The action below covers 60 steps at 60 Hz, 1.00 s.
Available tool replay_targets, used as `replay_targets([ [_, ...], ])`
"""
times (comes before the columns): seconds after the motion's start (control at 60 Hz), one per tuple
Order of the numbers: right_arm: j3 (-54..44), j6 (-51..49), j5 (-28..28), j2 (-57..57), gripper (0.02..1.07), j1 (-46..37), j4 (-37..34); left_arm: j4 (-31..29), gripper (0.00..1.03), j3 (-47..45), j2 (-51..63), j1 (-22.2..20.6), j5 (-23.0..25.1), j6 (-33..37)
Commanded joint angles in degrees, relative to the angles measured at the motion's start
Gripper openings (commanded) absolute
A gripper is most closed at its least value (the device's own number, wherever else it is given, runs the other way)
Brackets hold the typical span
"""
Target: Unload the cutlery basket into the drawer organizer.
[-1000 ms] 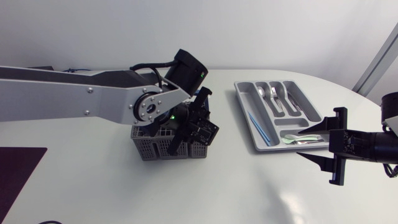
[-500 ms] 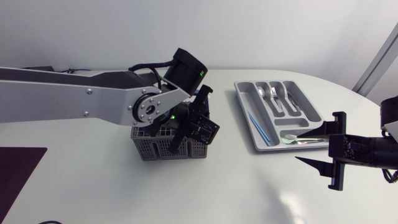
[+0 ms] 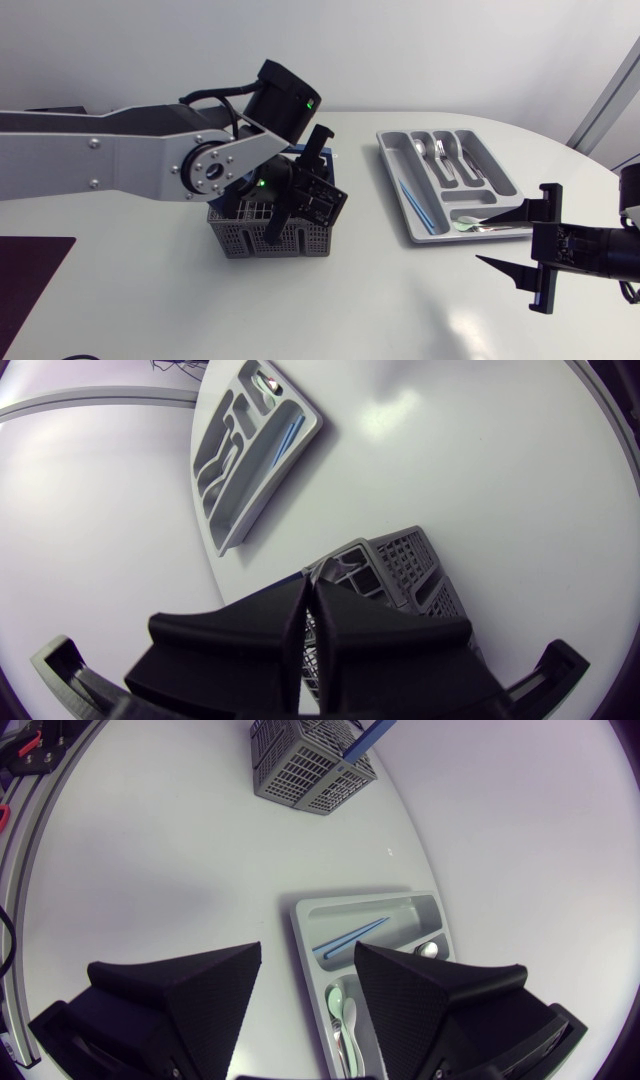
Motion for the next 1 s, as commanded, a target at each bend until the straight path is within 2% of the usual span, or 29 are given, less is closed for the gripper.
replay_targets([
  [0.0,-1.57,0.96,-0.38,-1.26,0.71,0.33,-1.2,0.07,0.03,-1.29,-2.47,0.15,-0.27,-1.14],
  [0.717,-2.8,5.88,-0.38,-12.51,0.71,3.85,-6.65,-6.7,0.03,-1.37,-13.2,-0.38,-0.1,-4.39],
  [0.983,-3.15,6.32,-0.38,-16.37,0.71,4.46,-9.11,-6.0,0.03,-0.76,-14.95,-0.29,-0.19,-5.62],
])
